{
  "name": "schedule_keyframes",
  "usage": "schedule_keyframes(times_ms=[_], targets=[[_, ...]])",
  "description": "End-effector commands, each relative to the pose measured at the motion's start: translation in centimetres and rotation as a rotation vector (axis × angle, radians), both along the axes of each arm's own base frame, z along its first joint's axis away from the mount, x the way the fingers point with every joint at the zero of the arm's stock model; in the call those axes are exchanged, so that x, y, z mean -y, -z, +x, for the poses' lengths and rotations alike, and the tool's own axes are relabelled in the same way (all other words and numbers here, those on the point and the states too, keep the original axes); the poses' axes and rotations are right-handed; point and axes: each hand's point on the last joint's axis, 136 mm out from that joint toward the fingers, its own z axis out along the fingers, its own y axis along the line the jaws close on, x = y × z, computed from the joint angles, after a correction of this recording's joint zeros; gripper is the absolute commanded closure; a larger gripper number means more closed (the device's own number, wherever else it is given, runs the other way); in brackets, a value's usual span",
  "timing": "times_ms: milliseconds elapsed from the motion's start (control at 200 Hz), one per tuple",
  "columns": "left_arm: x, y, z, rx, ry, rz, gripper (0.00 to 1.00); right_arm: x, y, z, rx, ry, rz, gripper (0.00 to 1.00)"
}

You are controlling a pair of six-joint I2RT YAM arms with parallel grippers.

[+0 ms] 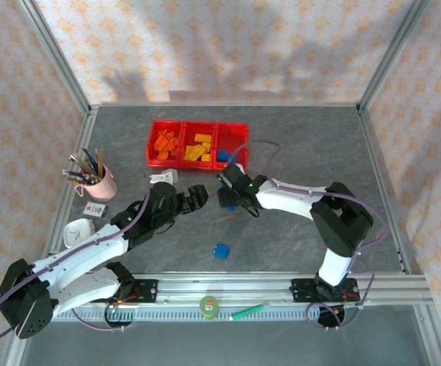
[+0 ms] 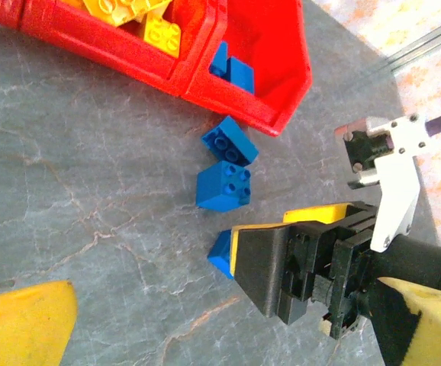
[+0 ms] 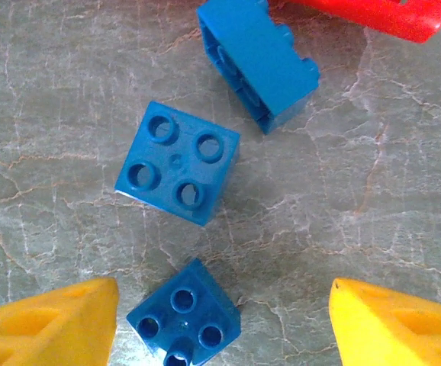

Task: Sort the legos into containers by color
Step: Pick up the lego from the center of the table.

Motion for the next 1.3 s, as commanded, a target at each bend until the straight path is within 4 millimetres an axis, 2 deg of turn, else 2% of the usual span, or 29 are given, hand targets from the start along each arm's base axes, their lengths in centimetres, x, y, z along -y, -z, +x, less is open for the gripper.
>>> schedule_keyframes(times_ms=[0,180,425,781,976,1111,1291], targets=[[-0.3,0.3,-0.1,-0.006,-0.031,-0.005,0.01,-0.9,0.8,-0.2,0.006,-0.048,0.000,0.29],[-0.1,0.6,-0.1,-0.013,-0.027,0.005,0.01,-1.7,1.9,-0.1,-0.008,-0.095,-0.016,0.29],[-0.3,0.8,-0.1,-0.013,-0.031,0.014,0.01,-2.7,3.0,-0.9,-0.036,-0.138,-0.020,0.38],[-0.1,0.8,0.1,-0.010,-0.026,0.016,0.01,-1.8,3.6,-1.2,-0.035,-0.118,-0.082,0.54],[-0.2,0.7,0.1,-0.007,-0.028,0.016,0.01,-1.8,3.2,-0.8,-0.016,-0.114,-0.094,0.64],[0.0,0.4,0.2,0.000,-0.021,0.014,0.01,-1.9,2.7,-0.5,-0.005,-0.119,-0.097,0.68],[0.1,-0.5,0.6,0.020,-0.017,0.023,0.01,-2.4,0.4,0.0,0.033,-0.112,-0.053,0.71]])
